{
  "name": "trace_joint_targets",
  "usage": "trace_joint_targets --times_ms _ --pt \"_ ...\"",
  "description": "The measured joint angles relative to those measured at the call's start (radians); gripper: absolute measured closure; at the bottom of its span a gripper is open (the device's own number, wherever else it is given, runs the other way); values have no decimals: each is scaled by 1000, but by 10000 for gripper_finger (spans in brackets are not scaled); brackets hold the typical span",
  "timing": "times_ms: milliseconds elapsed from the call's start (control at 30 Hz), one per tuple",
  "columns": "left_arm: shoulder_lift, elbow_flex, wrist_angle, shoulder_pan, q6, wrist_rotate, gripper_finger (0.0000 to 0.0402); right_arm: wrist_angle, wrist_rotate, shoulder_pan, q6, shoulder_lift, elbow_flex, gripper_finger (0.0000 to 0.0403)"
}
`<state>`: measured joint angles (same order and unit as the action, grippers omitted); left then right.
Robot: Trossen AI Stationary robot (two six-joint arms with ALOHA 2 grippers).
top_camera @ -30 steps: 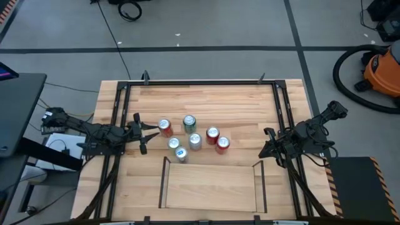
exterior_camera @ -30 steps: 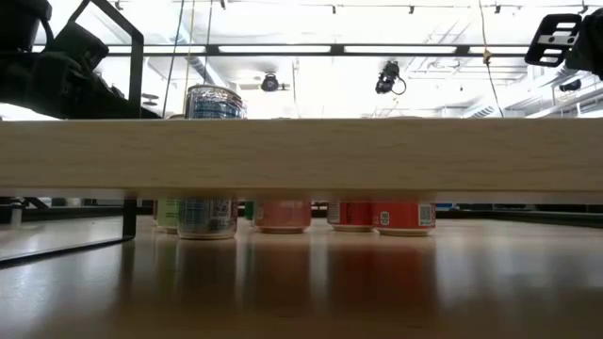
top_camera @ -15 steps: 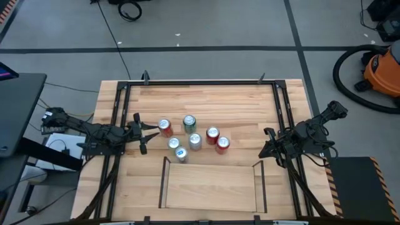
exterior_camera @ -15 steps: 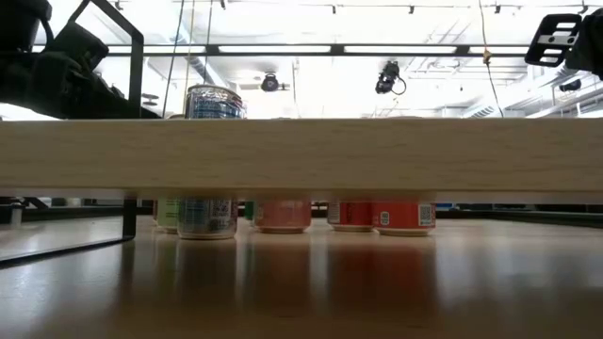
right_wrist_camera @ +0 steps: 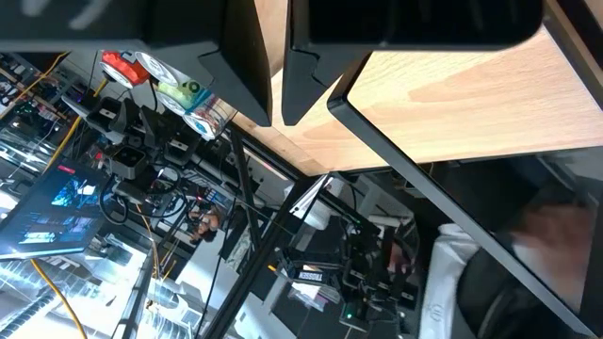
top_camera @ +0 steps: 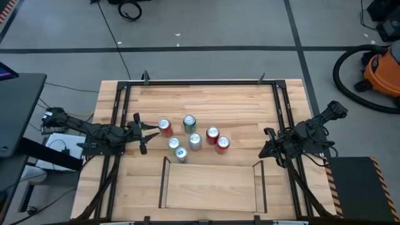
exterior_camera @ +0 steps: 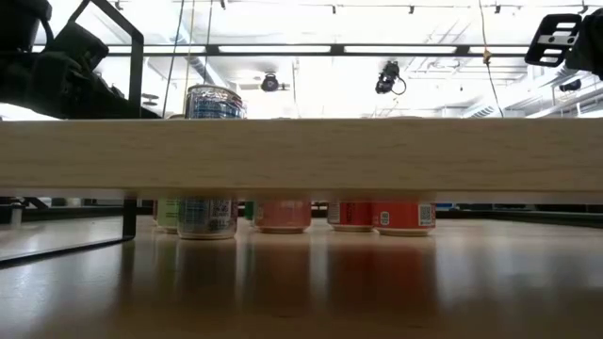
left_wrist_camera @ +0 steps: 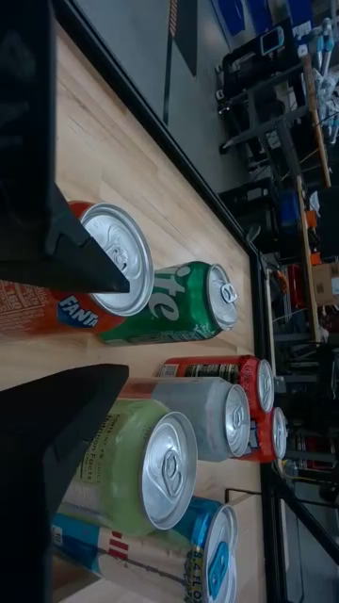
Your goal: Place canned beverage on shelf
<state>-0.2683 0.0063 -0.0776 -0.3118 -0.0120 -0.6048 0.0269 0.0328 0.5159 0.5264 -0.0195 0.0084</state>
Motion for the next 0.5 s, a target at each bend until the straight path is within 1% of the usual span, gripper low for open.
trace_joint_targets --times_ms 233,300,367,500 --pt "0 0 0 0 1 0 260 0 0 0 0 0 0 364" --pt "0 0 -7 0 22 0 260 0 0 0 0 0 0 364" --pt "0 0 -31 0 92 0 260 0 0 0 0 0 0 364" --pt "0 0 -111 0 285 0 260 0 0 0 0 0 0 364"
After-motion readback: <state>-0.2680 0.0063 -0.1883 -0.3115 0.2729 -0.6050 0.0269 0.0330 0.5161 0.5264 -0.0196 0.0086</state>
